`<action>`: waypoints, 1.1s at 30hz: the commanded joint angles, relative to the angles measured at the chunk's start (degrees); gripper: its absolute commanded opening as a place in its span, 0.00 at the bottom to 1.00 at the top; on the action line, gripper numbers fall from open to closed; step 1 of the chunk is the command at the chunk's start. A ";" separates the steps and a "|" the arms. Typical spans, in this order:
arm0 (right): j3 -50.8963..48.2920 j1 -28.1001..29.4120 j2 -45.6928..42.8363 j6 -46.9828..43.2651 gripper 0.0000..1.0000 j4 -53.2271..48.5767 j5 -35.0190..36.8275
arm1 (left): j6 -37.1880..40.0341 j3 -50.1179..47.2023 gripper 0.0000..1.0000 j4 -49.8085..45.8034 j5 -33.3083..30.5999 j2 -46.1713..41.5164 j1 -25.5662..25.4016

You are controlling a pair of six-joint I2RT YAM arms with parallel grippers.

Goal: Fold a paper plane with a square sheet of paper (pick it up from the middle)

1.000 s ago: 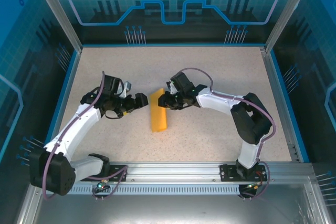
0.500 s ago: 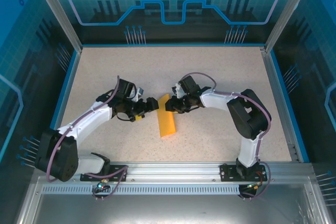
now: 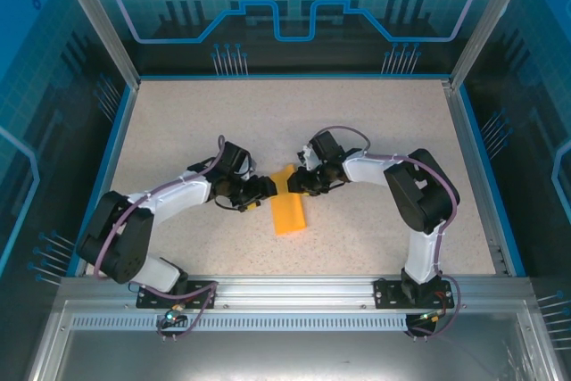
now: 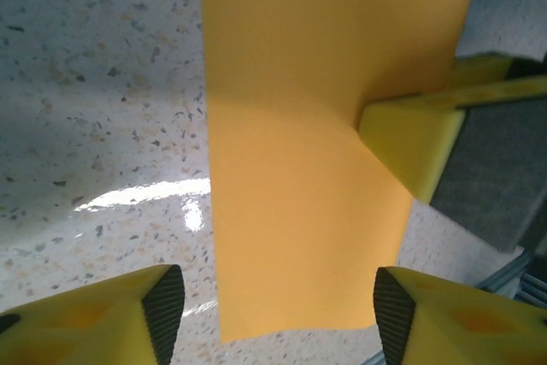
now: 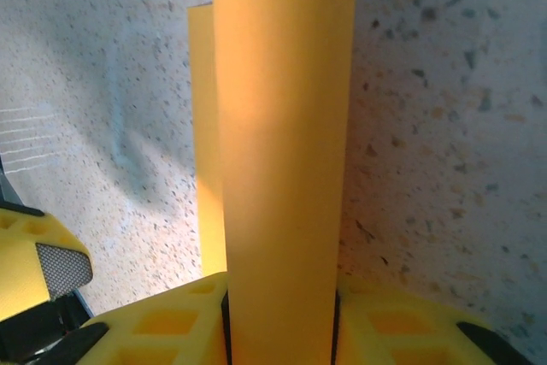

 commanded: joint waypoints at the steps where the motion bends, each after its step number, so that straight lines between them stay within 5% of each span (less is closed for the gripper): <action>1: -0.92 -0.63 0.72 -1.30 0.32 -0.28 -1.25 | -0.22 0.83 0.58 0.45 -2.76 1.79 -1.44; 18: -2.43 -0.88 -0.04 -1.32 0.34 0.84 -0.91 | 1.07 6.57 0.26 0.16 -5.88 12.11 -6.78; 33: -2.78 -0.02 -4.88 -3.89 0.49 -6.57 7.63 | 2.64 8.77 0.23 -1.24 -6.35 15.53 -7.66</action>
